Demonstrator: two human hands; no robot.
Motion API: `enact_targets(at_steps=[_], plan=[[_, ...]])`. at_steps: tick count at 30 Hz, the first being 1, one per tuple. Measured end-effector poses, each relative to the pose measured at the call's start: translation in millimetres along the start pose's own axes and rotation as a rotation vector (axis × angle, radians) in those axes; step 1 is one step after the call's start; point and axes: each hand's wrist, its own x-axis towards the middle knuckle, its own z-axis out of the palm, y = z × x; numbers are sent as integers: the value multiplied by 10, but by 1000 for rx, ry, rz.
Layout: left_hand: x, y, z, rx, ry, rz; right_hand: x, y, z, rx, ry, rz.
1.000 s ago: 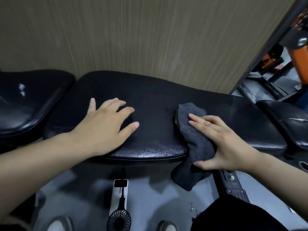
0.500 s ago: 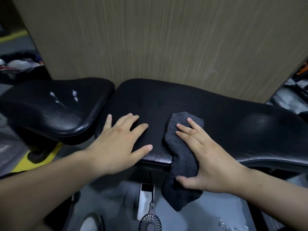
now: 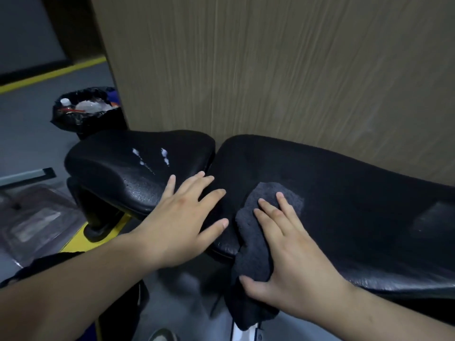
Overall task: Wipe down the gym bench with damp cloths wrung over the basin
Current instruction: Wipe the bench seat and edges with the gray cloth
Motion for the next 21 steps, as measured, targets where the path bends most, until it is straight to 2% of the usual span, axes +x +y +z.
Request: enact_targets(at_steps=[4, 13, 21], plan=[[-22, -212, -110, 16, 20, -57, 228, -234, 87, -37, -28, -6], [-94, -725, -394, -77, 113, -214, 913, -781, 184, 56, -90, 17], [-154, -1090, -504, -133, 67, -337, 1630, -499, 137, 244, -216, -42]])
